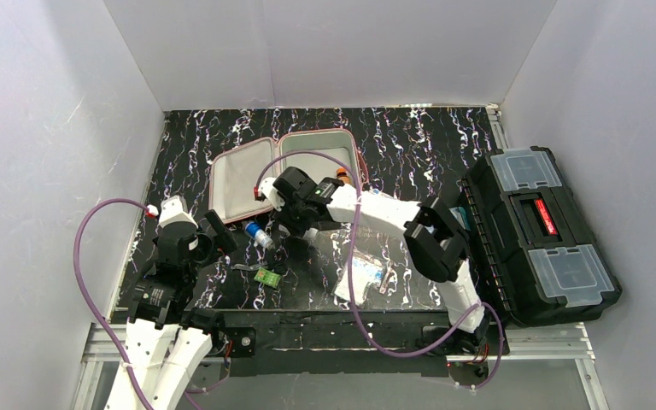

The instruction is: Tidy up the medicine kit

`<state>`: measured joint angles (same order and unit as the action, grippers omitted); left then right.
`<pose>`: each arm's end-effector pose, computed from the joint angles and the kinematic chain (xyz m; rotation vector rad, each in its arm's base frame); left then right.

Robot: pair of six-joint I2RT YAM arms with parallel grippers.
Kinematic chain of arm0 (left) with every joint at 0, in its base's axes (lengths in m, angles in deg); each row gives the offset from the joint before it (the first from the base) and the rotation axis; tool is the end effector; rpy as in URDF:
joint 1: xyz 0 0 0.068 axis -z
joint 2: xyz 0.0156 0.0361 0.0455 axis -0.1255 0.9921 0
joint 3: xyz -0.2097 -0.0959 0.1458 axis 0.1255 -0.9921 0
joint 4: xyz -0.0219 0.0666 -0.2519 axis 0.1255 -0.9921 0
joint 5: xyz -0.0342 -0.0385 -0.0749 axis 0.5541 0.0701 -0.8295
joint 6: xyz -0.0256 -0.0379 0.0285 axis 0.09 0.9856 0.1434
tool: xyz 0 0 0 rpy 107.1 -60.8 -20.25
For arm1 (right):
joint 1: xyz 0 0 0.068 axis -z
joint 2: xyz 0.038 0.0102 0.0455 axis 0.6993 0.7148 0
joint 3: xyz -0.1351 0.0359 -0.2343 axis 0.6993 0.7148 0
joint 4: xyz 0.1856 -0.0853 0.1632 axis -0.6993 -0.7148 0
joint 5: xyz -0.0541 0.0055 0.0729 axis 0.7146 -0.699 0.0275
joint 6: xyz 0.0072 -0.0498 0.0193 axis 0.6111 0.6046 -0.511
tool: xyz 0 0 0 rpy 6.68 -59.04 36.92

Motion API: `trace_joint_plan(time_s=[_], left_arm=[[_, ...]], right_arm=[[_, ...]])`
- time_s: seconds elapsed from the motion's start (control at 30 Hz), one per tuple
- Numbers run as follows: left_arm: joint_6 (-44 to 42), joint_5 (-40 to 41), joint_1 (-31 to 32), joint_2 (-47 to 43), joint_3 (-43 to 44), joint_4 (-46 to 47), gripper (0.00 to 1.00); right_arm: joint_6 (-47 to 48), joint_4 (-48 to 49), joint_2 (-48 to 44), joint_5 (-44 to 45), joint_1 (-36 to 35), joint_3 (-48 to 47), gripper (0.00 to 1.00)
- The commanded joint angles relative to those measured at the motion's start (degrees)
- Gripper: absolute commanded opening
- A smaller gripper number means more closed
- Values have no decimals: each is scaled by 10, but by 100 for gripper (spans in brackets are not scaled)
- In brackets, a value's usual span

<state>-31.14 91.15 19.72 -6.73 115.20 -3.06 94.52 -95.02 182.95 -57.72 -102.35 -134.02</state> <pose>0.1012 -0.0125 0.3050 -0.4798 1.9725 -0.1827 0.2500 0.3979 0.2167 -1.4011 2.0853 0.3148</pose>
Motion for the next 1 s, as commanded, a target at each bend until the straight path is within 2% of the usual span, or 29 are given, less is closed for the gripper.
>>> trace_joint_plan(time_s=[0.0, 0.17, 0.33, 0.73, 0.97], left_arm=[[-4, 2, 2, 1, 1, 2, 99], [-5, 0, 2, 0, 1, 2, 100], [-5, 0, 2, 2, 1, 3, 99], [-6, -1, 2, 0, 1, 3, 99], [-6, -2, 2, -1, 0, 3, 100]], right_arm=[[-28, 6, -84, 9, -2, 19, 6], [-52, -9, -121, 50, -1, 23, 8], [-64, -23, -128, 102, 1, -12, 11], [-154, -40, -59, 190, 61, -171, 12], [-219, -11, -3, 204, 95, -235, 11]])
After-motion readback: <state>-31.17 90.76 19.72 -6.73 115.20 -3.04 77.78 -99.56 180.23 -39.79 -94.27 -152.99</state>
